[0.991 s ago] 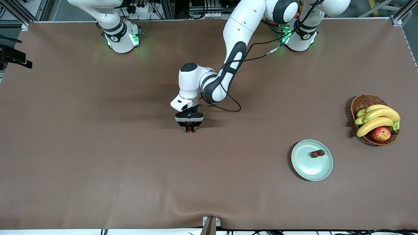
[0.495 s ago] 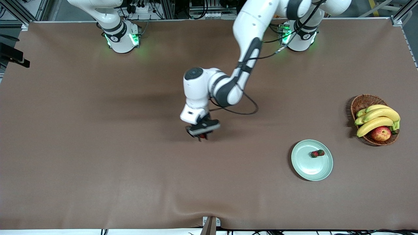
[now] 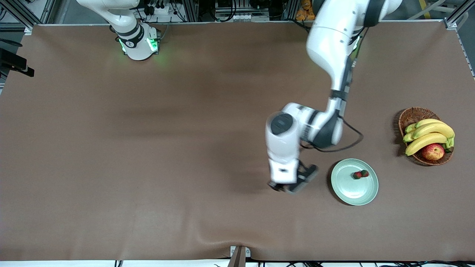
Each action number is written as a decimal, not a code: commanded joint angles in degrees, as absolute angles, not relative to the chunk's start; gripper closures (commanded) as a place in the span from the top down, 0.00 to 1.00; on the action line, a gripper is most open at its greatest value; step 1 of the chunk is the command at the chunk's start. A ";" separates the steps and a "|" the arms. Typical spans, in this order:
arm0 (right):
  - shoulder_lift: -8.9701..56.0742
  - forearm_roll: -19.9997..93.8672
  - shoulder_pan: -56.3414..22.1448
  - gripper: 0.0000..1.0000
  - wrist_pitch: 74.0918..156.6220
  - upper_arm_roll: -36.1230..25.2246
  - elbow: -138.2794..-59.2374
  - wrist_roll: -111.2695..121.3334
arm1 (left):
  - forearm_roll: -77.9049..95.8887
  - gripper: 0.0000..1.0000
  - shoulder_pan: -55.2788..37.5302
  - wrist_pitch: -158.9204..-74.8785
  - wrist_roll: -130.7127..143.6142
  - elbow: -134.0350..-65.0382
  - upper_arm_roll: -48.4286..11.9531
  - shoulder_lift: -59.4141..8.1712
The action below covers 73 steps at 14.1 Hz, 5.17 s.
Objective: Collect all strawberries into plate
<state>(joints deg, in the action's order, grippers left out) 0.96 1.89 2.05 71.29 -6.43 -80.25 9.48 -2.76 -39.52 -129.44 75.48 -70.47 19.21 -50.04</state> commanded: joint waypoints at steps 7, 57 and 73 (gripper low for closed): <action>1.05 2.37 2.46 1.00 70.66 -6.24 -79.37 8.96 | -0.70 0.00 -23.30 -119.79 70.23 -76.10 17.32 -47.90; 0.53 -0.35 1.67 1.00 65.92 -5.63 -77.08 8.26 | -1.41 1.00 -2.64 -84.29 2.28 -87.54 -3.60 1.41; 0.97 -0.18 1.23 1.00 68.02 -4.57 -77.69 8.26 | 1.58 1.00 -2.64 -84.46 -1.93 -86.04 -3.52 2.20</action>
<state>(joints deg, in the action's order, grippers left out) 0.79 0.22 1.04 67.30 -4.85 -77.84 9.25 0.53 -3.06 -84.57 -1.93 -86.09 -3.24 1.39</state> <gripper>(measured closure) 0.000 0.000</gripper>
